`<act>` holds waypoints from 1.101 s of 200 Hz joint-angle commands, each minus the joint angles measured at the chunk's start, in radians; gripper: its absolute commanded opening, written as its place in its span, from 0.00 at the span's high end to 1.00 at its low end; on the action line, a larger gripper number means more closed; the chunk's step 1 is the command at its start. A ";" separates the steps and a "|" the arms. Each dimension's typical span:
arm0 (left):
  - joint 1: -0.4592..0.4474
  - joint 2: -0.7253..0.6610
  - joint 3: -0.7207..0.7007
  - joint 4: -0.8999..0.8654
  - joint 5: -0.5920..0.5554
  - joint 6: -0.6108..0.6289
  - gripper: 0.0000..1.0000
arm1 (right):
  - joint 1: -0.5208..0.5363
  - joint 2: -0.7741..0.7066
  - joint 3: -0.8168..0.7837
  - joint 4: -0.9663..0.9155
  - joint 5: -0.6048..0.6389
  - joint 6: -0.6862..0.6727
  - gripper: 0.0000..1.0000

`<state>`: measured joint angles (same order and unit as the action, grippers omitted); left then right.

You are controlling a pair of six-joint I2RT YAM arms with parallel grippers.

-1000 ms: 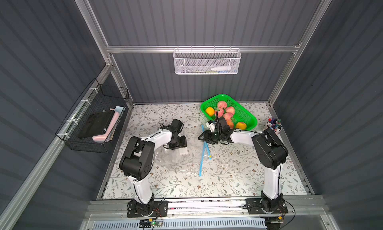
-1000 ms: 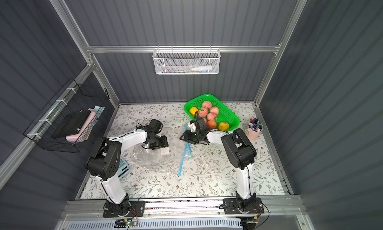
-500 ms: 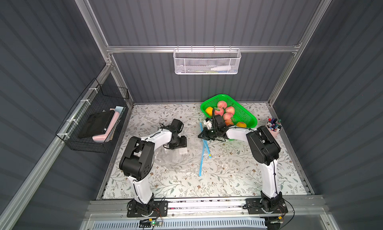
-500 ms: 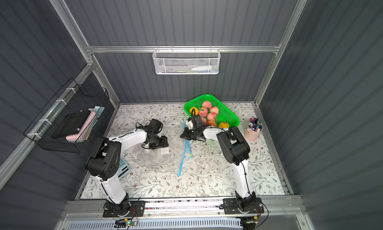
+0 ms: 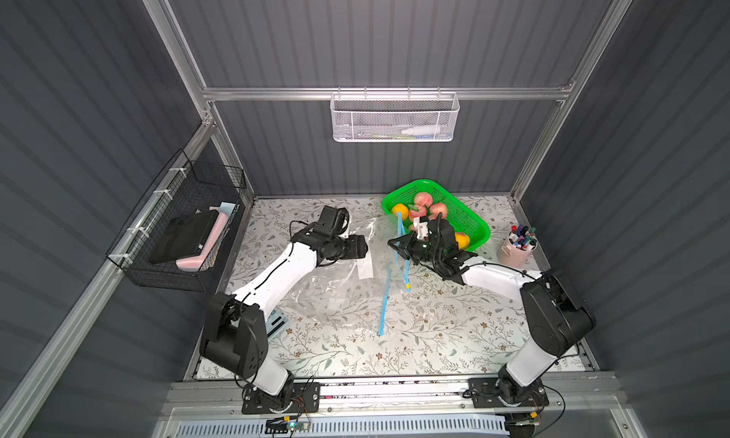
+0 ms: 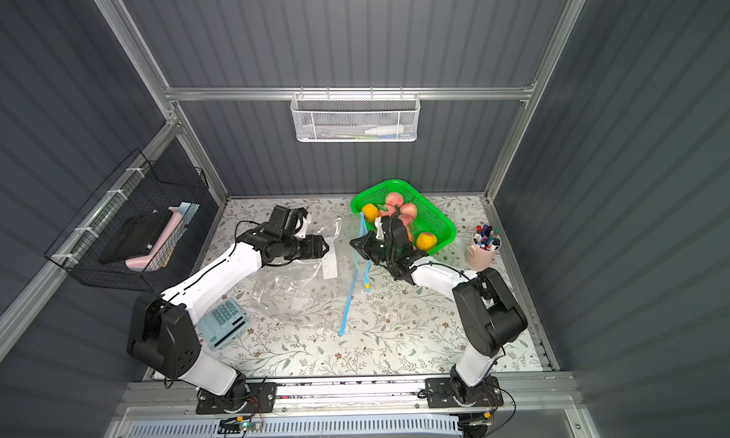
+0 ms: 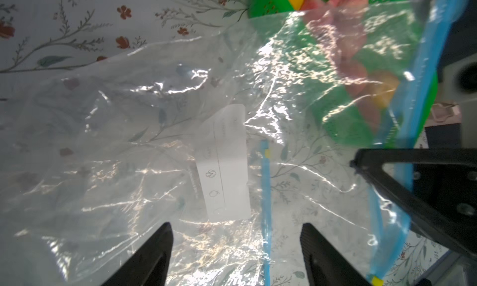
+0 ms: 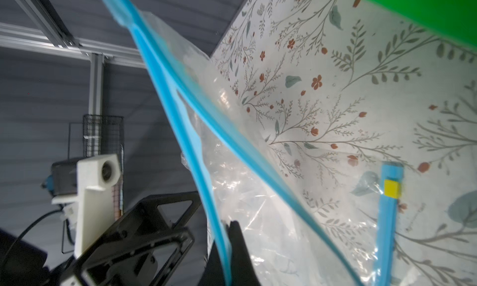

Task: Place the peach in a zip-top bag and seal the zipper
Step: Open the zipper food storage bag.

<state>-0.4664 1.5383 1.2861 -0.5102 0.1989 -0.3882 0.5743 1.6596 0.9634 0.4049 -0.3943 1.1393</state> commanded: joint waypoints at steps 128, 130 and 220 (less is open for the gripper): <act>-0.213 0.007 0.036 0.085 -0.026 0.090 0.16 | 0.046 -0.049 -0.064 0.150 0.195 0.286 1.00; -0.213 0.010 0.037 0.086 -0.024 0.088 0.16 | 0.046 -0.050 -0.063 0.150 0.195 0.286 1.00; -0.268 0.064 0.012 0.077 -0.155 0.027 0.46 | 0.080 -0.036 -0.049 0.105 0.232 0.279 1.00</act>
<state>-0.7216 1.5978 1.3045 -0.4187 0.1104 -0.3447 0.6437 1.6115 0.8848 0.5327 -0.1894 1.3647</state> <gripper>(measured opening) 0.583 0.049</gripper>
